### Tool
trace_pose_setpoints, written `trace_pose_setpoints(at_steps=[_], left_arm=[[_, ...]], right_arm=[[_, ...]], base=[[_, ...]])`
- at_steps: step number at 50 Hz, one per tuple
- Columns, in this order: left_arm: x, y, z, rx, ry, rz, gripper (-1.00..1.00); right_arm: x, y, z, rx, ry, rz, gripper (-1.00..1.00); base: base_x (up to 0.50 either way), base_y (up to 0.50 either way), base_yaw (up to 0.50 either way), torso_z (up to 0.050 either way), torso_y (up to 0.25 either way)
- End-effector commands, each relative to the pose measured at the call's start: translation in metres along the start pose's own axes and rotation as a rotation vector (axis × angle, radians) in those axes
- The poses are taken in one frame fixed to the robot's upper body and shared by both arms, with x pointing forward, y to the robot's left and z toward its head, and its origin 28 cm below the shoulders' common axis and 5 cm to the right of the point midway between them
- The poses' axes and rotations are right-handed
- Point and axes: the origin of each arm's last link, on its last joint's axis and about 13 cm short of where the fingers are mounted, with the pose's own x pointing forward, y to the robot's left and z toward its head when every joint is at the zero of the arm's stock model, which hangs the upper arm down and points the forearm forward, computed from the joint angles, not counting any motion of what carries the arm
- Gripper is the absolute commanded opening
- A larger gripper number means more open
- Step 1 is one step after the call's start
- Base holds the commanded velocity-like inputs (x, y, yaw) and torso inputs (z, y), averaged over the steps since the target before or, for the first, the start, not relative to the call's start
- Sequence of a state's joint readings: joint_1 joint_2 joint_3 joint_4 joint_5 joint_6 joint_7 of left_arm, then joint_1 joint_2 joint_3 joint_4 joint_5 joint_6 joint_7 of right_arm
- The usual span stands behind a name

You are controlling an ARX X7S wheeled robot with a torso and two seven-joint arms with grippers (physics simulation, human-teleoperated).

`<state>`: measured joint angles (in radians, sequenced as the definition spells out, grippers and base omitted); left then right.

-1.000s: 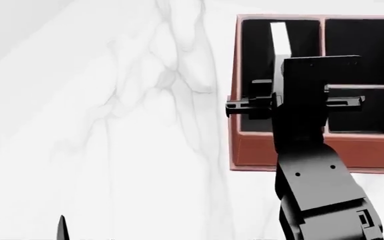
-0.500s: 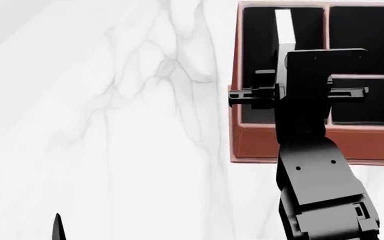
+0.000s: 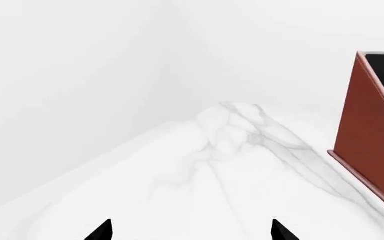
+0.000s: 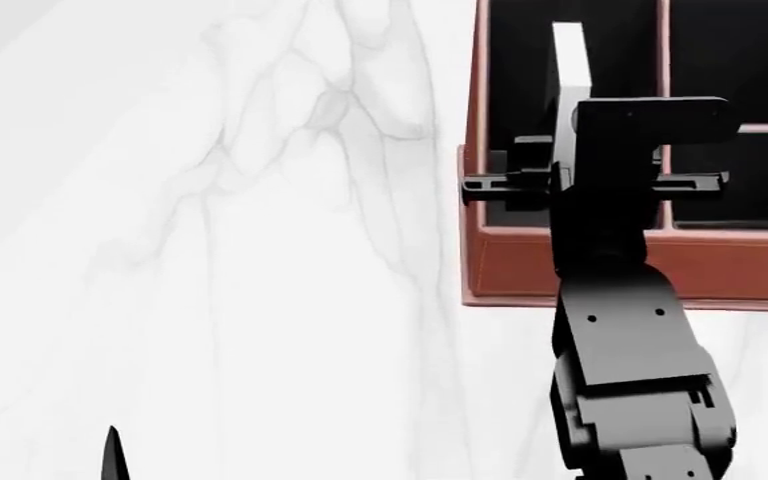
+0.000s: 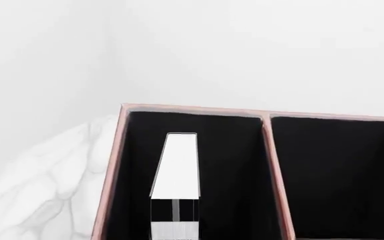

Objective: Pick up the book and place it in the left compartment of the caddy.

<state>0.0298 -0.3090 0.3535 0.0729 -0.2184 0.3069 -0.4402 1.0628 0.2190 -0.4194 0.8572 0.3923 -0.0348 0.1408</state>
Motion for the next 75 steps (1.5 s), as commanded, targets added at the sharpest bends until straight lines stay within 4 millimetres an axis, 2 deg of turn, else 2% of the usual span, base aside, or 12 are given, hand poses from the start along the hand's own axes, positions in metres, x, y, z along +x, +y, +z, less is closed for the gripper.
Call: trace_pose_setpoints(at_steps=[1, 13, 75], left_arm=[[0.000, 0.000, 0.000, -0.012, 0.006, 0.002, 1.00], [-0.001, 0.000, 0.001, -0.028, 0.018, -0.003, 1.00], [-0.002, 0.001, 0.002, -0.043, 0.021, -0.002, 1.00]], right_arm=[[0.009, 0.001, 0.010, -0.029, -0.054, 0.008, -1.00], [0.018, 0.000, 0.001, -0.017, -0.034, -0.001, -1.00], [0.007, -0.006, -0.024, -0.001, 0.108, -0.032, -1.00]], base=[[0.00, 0.00, 0.00, 0.000, 0.000], [0.00, 0.00, 0.00, 0.000, 0.001], [0.00, 0.00, 0.00, 0.000, 0.002]])
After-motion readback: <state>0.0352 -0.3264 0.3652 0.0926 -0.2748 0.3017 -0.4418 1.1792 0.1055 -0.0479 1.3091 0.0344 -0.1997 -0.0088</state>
